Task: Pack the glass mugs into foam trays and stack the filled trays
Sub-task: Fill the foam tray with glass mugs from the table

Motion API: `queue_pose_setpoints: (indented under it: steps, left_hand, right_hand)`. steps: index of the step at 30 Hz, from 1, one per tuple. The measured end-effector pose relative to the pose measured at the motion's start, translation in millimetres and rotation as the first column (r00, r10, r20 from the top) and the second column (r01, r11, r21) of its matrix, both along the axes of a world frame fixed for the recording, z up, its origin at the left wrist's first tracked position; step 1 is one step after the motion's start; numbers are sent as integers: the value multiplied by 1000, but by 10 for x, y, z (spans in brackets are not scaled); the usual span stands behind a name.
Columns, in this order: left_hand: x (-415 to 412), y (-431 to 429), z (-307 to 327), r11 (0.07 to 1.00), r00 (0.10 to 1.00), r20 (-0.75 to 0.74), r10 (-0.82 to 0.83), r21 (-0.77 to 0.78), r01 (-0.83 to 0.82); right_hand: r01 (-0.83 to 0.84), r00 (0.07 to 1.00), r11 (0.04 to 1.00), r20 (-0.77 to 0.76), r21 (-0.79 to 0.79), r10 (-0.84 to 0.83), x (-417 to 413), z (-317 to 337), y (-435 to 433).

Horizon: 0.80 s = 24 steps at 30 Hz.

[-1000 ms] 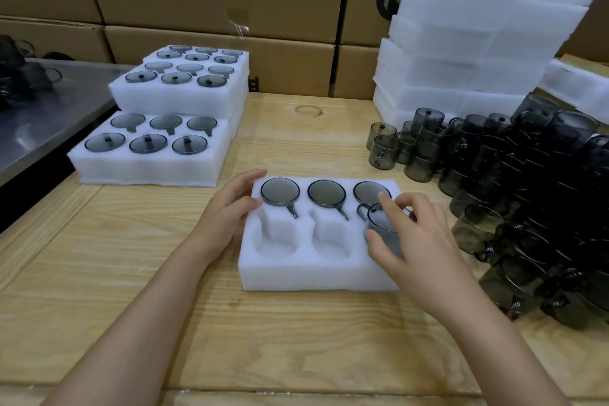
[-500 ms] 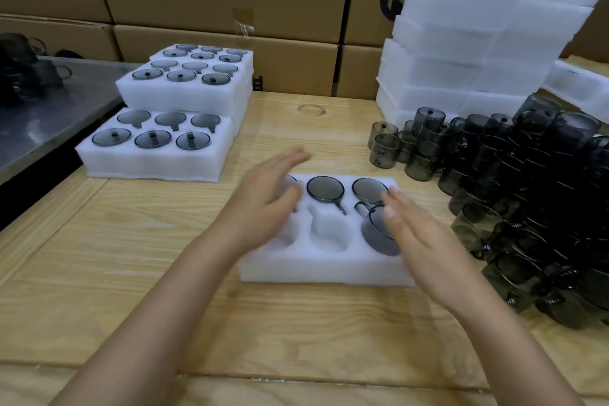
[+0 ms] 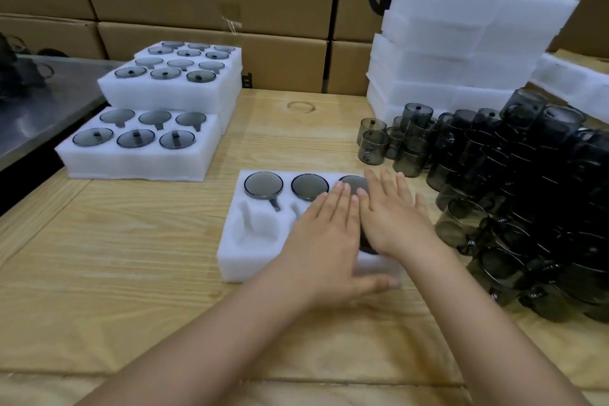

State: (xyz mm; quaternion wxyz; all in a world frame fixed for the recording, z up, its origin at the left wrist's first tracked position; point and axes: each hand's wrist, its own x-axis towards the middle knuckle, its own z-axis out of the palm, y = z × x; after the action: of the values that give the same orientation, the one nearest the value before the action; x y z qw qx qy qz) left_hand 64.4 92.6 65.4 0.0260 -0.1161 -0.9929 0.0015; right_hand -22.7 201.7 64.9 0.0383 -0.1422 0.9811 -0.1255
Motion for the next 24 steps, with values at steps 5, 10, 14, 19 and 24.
queue_pose_setpoints:
  steps: [5, 10, 14, 19, 24]
  left_hand:
    - [-8, 115, -19, 992, 997, -24, 69, -103, -71]
    - [32, 111, -64, 992, 991, -84, 101, -62, -106]
    - [130, 65, -65, 990, 963, -248, 105, -61, -124]
    - [304, -288, -174, 997, 784, -616, -75, -20, 80]
    - [408, -893, -79, 954, 636, -731, 246, 299, -25]
  right_hand:
    - [27, 1000, 998, -1, 56, -27, 44, 32, -26]
    - [4, 1000, 1000, -9, 20, -4, 39, 23, -16]
    - [-26, 999, 997, -20, -68, 25, 37, 46, -8]
    - [111, 934, 941, -290, -319, -209, 21, 146, 327]
    - [526, 829, 804, -379, 279, -411, 19, 220, 722]
